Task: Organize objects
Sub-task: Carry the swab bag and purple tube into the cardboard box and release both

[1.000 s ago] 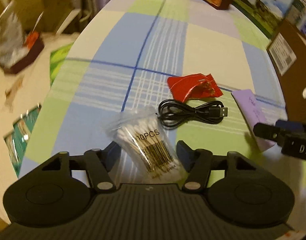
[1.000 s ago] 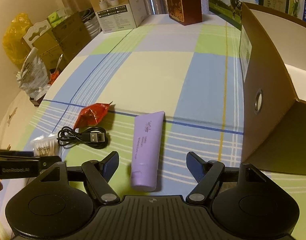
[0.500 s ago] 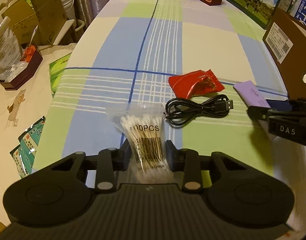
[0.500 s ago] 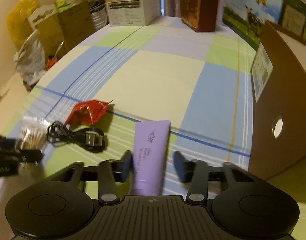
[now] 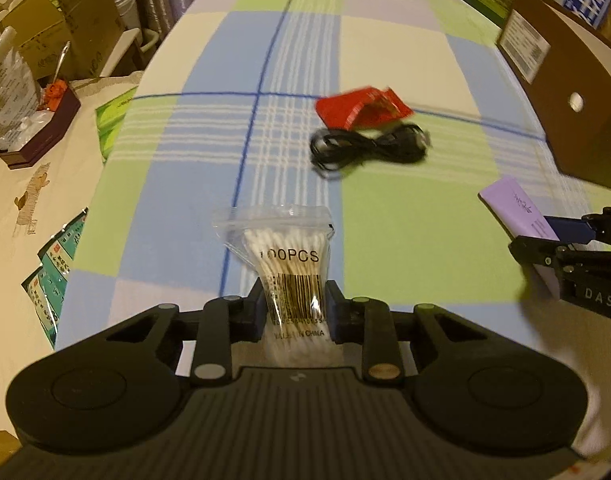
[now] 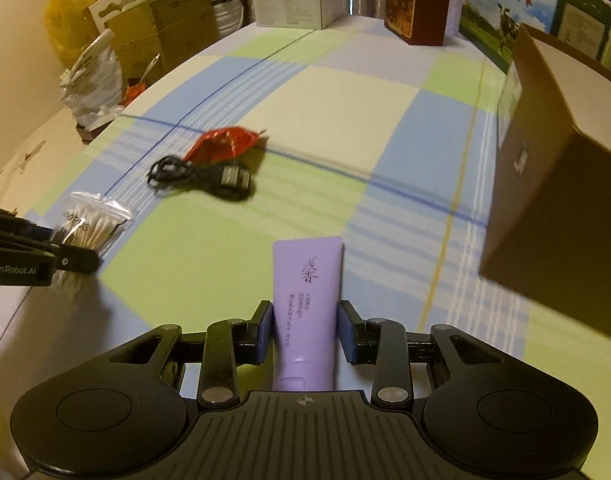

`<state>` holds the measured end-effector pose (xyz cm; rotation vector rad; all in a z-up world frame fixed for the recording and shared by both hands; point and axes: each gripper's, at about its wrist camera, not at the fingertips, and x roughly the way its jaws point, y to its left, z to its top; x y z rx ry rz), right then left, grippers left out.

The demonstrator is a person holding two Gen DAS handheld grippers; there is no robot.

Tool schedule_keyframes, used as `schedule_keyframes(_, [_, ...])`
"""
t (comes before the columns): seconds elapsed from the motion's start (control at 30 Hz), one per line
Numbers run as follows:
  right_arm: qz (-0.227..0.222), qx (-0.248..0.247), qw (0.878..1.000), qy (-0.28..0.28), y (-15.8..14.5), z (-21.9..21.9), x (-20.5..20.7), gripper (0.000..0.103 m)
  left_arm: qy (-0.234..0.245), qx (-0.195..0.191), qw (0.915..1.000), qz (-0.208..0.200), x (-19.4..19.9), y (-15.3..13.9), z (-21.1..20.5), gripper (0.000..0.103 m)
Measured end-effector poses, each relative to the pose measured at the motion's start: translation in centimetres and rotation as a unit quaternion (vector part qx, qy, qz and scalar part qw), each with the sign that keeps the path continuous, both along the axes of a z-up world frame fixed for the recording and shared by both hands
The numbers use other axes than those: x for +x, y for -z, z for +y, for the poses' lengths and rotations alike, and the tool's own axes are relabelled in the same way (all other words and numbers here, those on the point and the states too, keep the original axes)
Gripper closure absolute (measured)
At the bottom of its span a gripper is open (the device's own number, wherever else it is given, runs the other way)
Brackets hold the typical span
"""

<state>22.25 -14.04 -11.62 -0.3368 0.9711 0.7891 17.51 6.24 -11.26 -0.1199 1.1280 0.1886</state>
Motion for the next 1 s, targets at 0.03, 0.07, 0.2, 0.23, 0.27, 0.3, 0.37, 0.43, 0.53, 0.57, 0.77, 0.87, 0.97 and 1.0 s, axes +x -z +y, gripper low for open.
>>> schedule_keyframes(0.03, [0.001,0.000,1.000,0.000,-0.1,-0.4,-0.4,0.071,0.004,-0.002,1.0000,0.001,-0.3,0.0,-0.3,0.080])
schedule_keyframes(0.07, [0.003,-0.001,1.000,0.001,-0.1,-0.8,-0.7,0.071,0.008,-0.004,1.0000,0.002,-0.5,-0.1,-0.6,0.080])
schedule_keyframes(0.2, [0.013,-0.002,1.000,0.006,-0.5,-2.2,-2.1,0.071,0.031,-0.012,0.9994,0.006,-1.4,-0.2,-2.2,0.081])
schedule_keyframes(0.23, [0.017,-0.002,1.000,0.009,-0.5,-2.6,-2.4,0.071,0.038,-0.013,0.9992,0.007,-1.6,-0.2,-2.6,0.082])
schedule_keyframes(0.27, [0.021,-0.001,1.000,0.011,-0.6,-3.0,-2.7,0.071,0.045,-0.015,0.9988,0.009,-1.7,-0.3,-3.2,0.082])
schedule_keyframes(0.3, [0.026,0.000,1.000,0.013,-0.7,-3.4,-3.0,0.071,0.053,-0.020,0.9983,0.010,-1.8,-0.3,-3.7,0.083])
schedule_keyframes(0.37, [0.036,0.001,0.999,0.020,-0.8,-4.2,-3.3,0.071,0.066,-0.030,0.9973,0.012,-2.0,-0.3,-4.6,0.083])
schedule_keyframes(0.43, [0.047,0.005,0.998,0.031,-1.0,-5.1,-3.6,0.072,0.080,-0.035,0.9961,0.011,-2.1,-0.5,-5.6,0.084])
schedule_keyframes(0.53, [0.054,0.007,0.997,0.051,-1.4,-6.7,-4.0,0.072,0.099,-0.040,0.9943,0.002,-2.2,-1.2,-6.9,0.084])
schedule_keyframes(0.57, [0.055,0.009,0.997,0.057,-1.6,-7.2,-4.0,0.072,0.103,-0.041,0.9938,-0.001,-2.1,-1.4,-7.3,0.084])
schedule_keyframes(0.77, [0.049,0.029,0.994,0.097,-3.2,-10.6,-4.2,0.072,0.132,-0.050,0.9898,-0.020,-1.8,-2.8,-9.8,0.084])
schedule_keyframes(0.87, [0.046,0.043,0.991,0.117,-4.2,-12.3,-4.0,0.072,0.146,-0.057,0.9871,-0.030,-1.5,-3.7,-11.1,0.084])
schedule_keyframes(0.97, [0.046,0.062,0.987,0.141,-5.4,-14.2,-3.7,0.072,0.162,-0.061,0.9840,-0.044,-0.9,-4.8,-12.6,0.084])
schedule_keyframes(1.0, [0.046,0.068,0.985,0.148,-5.8,-14.8,-3.5,0.072,0.166,-0.063,0.9830,-0.048,-0.6,-5.2,-13.0,0.084])
